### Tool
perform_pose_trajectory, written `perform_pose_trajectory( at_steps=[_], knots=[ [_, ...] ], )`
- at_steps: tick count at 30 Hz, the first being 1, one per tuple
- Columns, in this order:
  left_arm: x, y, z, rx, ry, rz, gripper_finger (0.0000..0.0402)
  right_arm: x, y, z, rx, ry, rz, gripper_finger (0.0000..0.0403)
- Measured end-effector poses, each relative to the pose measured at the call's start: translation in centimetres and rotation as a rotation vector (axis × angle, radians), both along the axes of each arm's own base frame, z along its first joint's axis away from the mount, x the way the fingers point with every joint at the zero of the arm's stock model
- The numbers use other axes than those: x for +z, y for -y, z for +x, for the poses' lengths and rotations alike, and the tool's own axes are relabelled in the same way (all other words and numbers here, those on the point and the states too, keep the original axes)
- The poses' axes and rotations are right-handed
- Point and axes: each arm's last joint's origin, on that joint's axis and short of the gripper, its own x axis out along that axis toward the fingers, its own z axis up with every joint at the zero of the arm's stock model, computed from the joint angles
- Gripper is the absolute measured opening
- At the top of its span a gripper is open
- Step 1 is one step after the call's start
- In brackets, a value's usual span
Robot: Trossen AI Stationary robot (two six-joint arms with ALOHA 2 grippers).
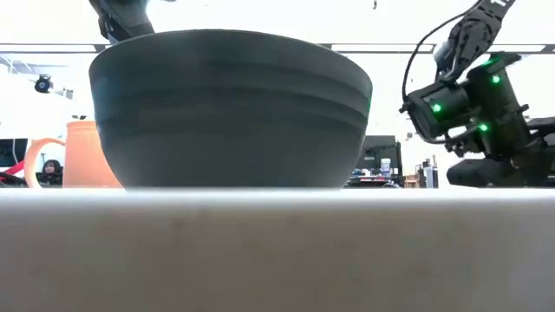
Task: Set up tray
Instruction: Put the gray napkin on the black tray to the right of the white plate
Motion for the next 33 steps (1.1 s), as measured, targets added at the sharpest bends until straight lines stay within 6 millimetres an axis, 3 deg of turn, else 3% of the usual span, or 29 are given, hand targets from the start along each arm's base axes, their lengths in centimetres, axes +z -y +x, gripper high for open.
perform_pose_trajectory(
  at_steps=[10, 15, 21, 26, 33],
  knots=[
    [0.0, -0.1, 0.0, 0.004, 0.000, 0.000, 0.0171, -1.0, -0.2, -0.5, -0.007, 0.030, 0.058, 0.0018],
    [0.0, -0.1, 0.0, 0.005, 0.000, 0.000, 0.0171, 0.1, -0.3, 0.8, 0.014, 0.105, 0.118, 0.0012],
    [0.0, -0.1, 0.0, 0.005, 0.000, 0.000, 0.0171, 5.2, -1.5, 3.4, 0.045, 0.309, 0.152, 0.0010],
    [0.0, -0.1, 0.0, -0.001, -0.001, 0.004, 0.0171, 8.8, -3.6, 5.1, 0.049, 0.452, 0.244, 0.0010],
    [0.0, -0.2, 0.0, -0.016, -0.003, 0.040, 0.0171, 9.2, -7.9, 8.8, 0.096, 0.445, 0.376, 0.0009]
  ],
)
